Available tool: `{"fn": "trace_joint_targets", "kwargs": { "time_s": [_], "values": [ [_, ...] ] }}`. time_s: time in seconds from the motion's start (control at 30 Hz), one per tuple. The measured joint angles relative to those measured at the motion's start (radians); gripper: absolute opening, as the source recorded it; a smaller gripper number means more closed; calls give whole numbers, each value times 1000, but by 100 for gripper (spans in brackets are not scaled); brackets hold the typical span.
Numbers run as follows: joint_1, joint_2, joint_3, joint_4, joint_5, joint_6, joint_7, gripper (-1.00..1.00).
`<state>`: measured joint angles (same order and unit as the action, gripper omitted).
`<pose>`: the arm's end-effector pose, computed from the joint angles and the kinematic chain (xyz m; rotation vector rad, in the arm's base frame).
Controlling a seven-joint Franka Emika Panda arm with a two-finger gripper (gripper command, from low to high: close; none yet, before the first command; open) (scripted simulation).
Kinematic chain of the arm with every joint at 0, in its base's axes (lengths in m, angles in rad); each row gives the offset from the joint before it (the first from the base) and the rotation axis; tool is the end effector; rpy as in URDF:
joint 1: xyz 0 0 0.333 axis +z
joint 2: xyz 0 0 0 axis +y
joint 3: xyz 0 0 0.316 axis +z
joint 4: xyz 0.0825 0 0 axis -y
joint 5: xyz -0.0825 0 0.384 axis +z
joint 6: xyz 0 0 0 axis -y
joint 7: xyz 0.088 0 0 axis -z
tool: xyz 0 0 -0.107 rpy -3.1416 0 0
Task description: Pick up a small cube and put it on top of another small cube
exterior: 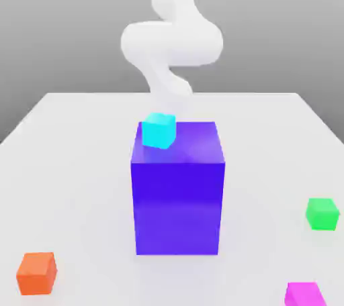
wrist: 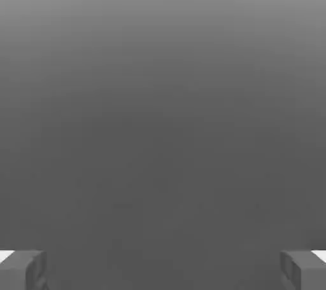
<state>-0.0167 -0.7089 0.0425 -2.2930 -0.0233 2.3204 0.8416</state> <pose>0.3790 0.0152 0.6835 -2.4962 1.0643 -0.9801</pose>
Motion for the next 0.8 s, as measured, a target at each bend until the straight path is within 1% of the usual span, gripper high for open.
{"fn": "trace_joint_targets", "kwargs": {
  "time_s": [0.27, 0.43, 0.63, 0.8],
  "values": [
    [-45, 295, 135, 23, -92, 65, 149, 0],
    [-52, 477, 199, 38, -162, 103, 249, 0],
    [-20, 695, 241, 55, -239, 150, 364, 0],
    [21, 870, 250, 68, -270, 194, 438, 0]
  ]
}}
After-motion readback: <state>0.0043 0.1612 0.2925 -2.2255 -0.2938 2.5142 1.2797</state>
